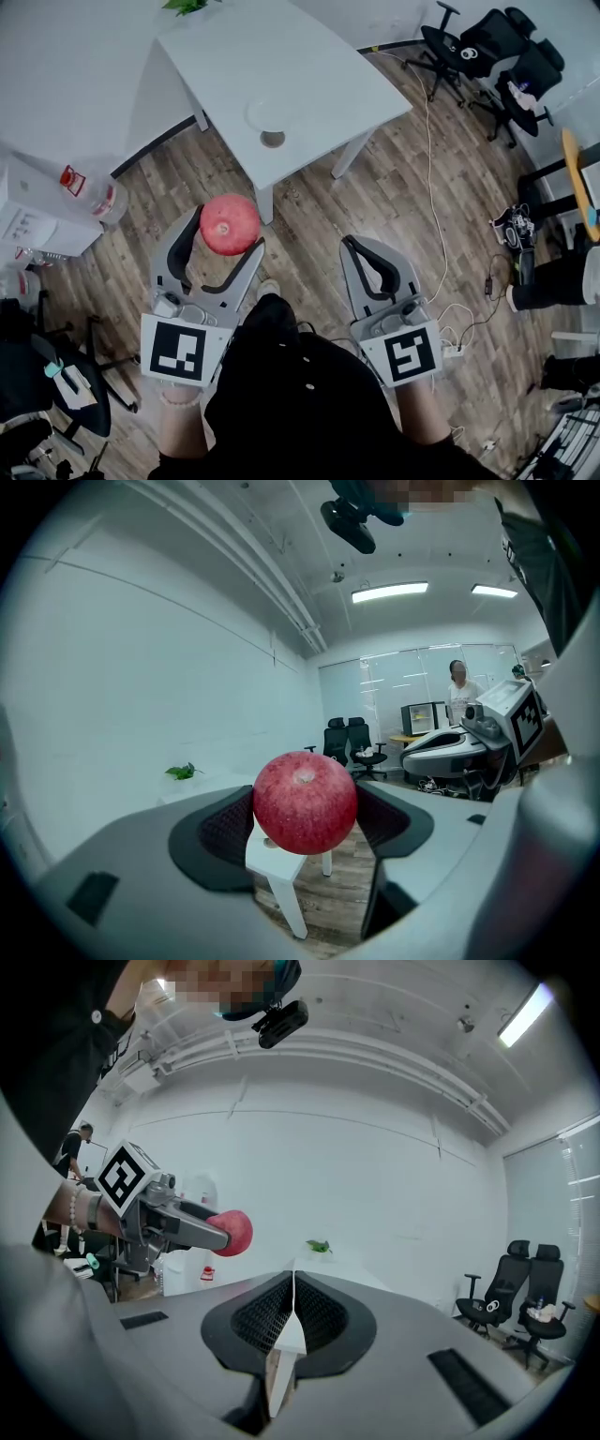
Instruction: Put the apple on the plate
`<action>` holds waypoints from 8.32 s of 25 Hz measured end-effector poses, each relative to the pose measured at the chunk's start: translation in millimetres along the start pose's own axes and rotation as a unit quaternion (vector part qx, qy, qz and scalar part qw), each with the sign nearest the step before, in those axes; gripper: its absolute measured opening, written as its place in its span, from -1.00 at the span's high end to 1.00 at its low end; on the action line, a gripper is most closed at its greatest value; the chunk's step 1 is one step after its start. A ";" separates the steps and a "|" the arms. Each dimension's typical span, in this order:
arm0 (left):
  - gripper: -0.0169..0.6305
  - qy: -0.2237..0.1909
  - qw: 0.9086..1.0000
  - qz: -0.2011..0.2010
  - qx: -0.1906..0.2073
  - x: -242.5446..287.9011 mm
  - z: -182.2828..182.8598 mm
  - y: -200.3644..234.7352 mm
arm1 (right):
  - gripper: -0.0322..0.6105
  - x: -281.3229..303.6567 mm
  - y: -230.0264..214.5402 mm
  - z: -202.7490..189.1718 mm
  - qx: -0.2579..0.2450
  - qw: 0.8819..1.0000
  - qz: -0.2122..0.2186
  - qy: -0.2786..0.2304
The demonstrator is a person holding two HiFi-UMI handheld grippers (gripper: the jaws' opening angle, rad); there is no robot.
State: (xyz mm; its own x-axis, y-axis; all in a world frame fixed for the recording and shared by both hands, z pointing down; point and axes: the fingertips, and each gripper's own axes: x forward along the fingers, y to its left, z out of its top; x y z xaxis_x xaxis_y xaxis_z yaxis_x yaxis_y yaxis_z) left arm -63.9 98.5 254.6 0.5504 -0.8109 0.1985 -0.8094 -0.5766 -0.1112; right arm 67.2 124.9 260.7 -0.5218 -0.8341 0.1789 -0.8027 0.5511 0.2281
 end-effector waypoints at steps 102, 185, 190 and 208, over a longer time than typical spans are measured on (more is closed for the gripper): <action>-0.14 0.045 0.996 -0.043 0.056 328.6 -54.7 140.4 | 0.77 252.0 -197.2 -42.7 0.016 0.999 0.012 0.050; -0.14 0.124 0.990 -0.073 -0.002 402.8 -154.7 144.5 | 0.77 301.3 -200.9 -89.5 0.028 0.991 0.076 0.104; 0.32 0.103 0.994 -0.048 0.000 383.7 -128.7 153.1 | 0.77 294.8 -194.3 -81.4 0.026 0.992 0.071 0.100; 0.86 0.046 0.999 0.019 0.015 292.2 -46.6 167.9 | 0.77 269.8 -157.5 -32.4 0.001 0.997 0.064 0.036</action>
State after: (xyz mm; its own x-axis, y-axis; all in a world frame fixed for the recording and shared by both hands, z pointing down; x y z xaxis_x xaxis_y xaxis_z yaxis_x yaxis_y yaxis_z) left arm -48.5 -230.6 339.3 0.4973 -0.8201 0.2830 -0.8221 -0.5497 -0.1484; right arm 62.2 -186.1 304.1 -0.5977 -0.7531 0.2748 -0.7315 0.6526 0.1974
